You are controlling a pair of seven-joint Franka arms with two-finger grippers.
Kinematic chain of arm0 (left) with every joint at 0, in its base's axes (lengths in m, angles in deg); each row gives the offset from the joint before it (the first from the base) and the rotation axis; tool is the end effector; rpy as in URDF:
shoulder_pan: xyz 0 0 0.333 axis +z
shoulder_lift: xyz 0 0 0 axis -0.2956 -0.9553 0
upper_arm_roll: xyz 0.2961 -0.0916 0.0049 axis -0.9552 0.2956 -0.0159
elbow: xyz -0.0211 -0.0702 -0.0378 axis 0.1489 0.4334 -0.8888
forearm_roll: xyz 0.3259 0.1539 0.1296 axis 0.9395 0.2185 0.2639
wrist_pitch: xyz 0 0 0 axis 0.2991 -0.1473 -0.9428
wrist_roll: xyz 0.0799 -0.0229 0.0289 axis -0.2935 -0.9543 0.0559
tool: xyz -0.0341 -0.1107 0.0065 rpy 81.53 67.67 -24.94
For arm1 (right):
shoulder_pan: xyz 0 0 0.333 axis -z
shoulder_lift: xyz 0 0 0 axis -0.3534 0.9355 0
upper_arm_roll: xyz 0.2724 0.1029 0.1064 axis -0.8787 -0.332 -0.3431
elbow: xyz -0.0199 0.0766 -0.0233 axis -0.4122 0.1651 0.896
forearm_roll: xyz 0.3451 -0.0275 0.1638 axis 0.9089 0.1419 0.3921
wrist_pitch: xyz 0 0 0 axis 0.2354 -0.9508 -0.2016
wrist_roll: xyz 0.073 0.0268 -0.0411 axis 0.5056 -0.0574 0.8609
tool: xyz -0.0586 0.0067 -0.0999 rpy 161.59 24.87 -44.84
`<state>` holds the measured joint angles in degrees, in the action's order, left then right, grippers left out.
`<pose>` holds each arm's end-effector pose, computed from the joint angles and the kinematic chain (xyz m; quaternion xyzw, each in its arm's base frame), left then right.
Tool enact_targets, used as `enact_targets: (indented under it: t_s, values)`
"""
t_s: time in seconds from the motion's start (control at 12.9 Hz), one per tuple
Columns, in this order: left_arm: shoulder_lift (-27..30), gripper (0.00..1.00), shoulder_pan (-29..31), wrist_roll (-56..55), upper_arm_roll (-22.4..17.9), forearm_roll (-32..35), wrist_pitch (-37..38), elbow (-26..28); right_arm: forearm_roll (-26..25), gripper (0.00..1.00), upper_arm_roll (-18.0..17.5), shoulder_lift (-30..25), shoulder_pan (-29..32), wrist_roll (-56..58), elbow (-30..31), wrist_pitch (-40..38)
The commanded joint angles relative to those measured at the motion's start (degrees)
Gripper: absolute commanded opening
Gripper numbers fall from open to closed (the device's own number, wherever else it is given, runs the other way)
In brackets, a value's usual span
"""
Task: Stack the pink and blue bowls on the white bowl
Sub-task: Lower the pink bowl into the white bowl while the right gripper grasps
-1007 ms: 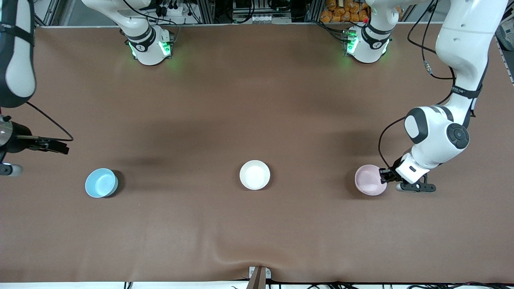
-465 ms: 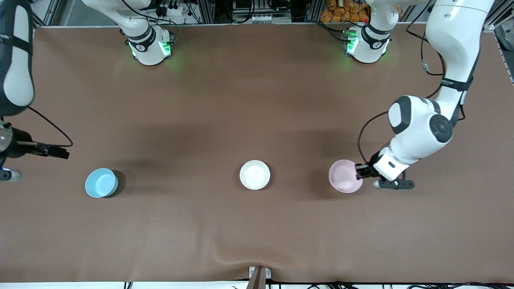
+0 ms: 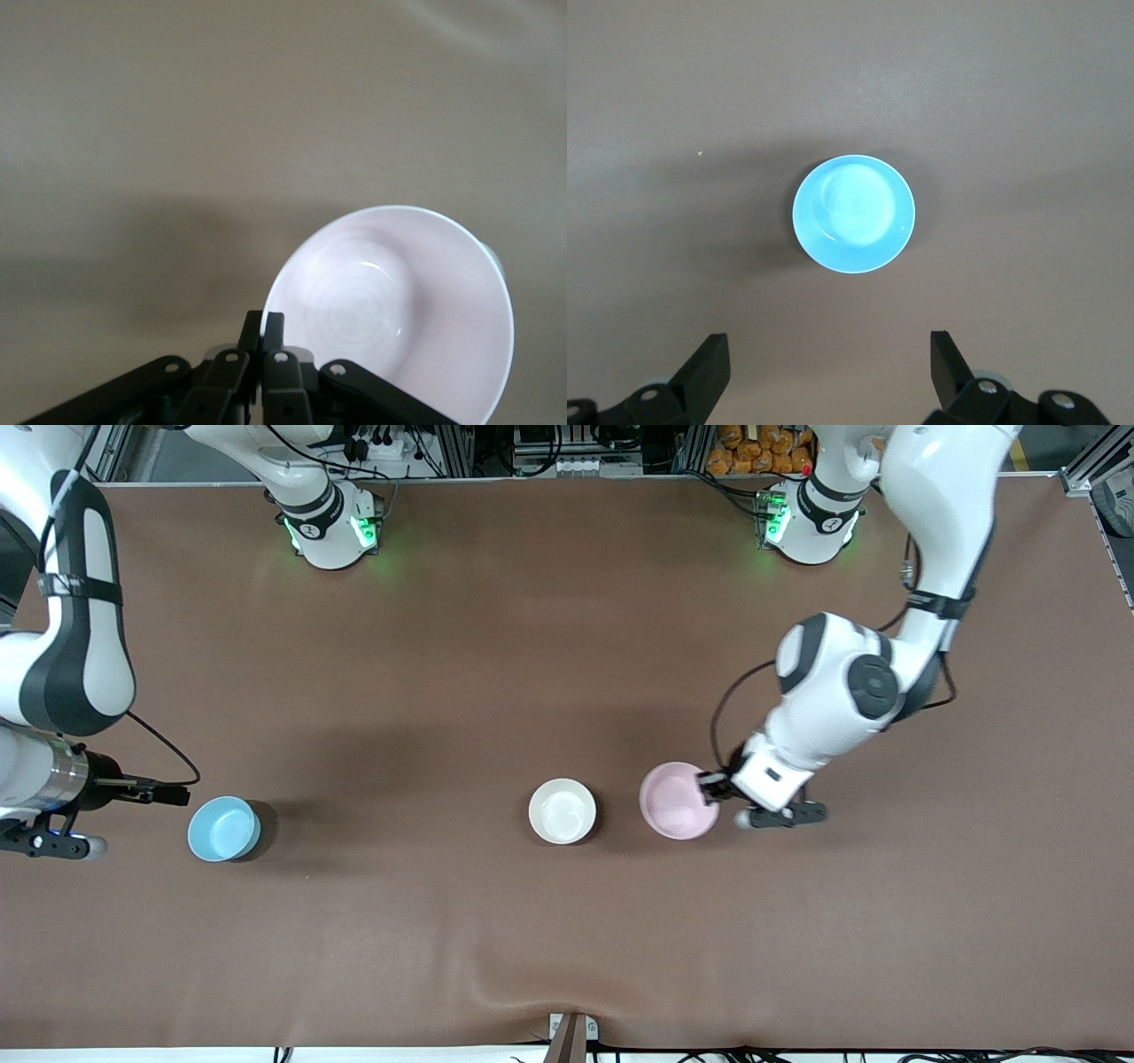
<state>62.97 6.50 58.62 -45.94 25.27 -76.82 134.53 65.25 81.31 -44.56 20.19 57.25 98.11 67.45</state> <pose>0.5992 -0.2929 0.3282 0.9829 0.0870 0.0342 0.1588 0.6536 -0.0799 0.3908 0.9955 -0.0725 -0.0577 0.0208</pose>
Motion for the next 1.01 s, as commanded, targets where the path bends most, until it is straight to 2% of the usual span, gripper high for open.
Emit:
enact_targets:
  t_s: [0.0,0.31,0.39,0.62,0.93]
  values:
    - [-3.3,0.00,-4.7,-7.1,-0.6,-0.2,1.3,-5.0,-0.1,1.00,0.0,1.3,0.5,0.4,-0.7,1.6]
    - [-11.1,0.00,-9.7,-10.5,-1.2,0.8,1.3,-13.1,-0.1,1.00,0.0,5.5,2.2,5.4,-0.7,2.3]
    - [-12.6,0.00,-10.8,-10.5,-1.5,0.9,1.3,-14.6,0.6,1.00,0.0,7.0,4.1,7.4,-0.7,4.6]
    - [-14.0,0.00,-15.8,-10.5,-6.0,2.2,1.2,-15.7,0.6,1.00,-0.1,10.7,4.9,10.3,-0.2,9.0]
    - [-16.2,0.00,-16.9,-10.7,-6.4,2.3,0.7,-17.0,0.7,1.00,-0.2,12.9,4.9,10.3,1.1,12.7]
